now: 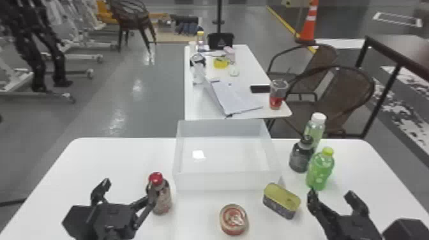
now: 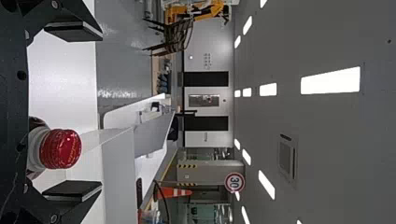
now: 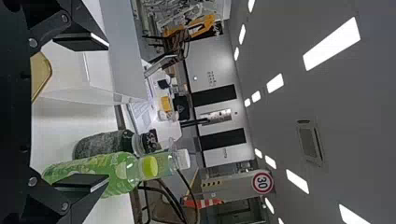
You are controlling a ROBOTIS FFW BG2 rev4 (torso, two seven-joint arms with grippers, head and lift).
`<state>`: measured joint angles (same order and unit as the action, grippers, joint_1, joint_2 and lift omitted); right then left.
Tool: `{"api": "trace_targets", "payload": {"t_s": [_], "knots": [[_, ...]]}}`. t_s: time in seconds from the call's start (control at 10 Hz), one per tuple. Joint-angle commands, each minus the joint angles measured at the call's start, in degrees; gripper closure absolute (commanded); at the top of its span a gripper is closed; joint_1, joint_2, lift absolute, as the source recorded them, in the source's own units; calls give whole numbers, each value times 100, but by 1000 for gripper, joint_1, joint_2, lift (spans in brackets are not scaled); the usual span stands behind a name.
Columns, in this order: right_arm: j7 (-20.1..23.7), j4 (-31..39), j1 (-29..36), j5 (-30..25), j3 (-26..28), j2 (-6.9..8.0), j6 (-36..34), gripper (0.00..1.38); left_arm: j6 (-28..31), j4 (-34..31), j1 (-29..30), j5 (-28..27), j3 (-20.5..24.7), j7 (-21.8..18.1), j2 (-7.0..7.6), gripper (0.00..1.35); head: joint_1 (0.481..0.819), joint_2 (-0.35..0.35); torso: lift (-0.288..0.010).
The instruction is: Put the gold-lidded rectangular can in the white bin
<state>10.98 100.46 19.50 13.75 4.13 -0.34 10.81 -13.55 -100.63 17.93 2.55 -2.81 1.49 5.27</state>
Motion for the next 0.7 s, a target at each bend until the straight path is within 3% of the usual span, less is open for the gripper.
{"api": "trace_targets", "payload": {"t_s": [0.0, 0.1, 0.2, 0.3, 0.4, 0.6], "knots": [[0, -17, -25, 40, 0, -2, 0, 280, 10, 0, 0, 0, -9, 0, 0, 174, 549, 0, -100], [290, -167, -113, 216, 44, -19, 0, 280, 10, 0, 0, 0, 0, 0, 0, 174, 549, 0, -100], [1020, -360, -315, 348, 281, -98, -114, 280, 28, 0, 0, 0, -9, 0, 0, 174, 549, 0, -100], [1389, -307, -403, 225, 448, -230, -334, 280, 36, 0, 0, 0, -9, 0, -9, 174, 549, 0, -100], [1389, -246, -368, 181, 519, -371, -395, 280, 45, 0, 0, 9, 0, 0, 0, 174, 549, 0, -100], [1776, -386, -376, 31, 861, -415, -518, 280, 63, 18, 0, 18, 0, 0, -9, 174, 549, 0, -100]]}}
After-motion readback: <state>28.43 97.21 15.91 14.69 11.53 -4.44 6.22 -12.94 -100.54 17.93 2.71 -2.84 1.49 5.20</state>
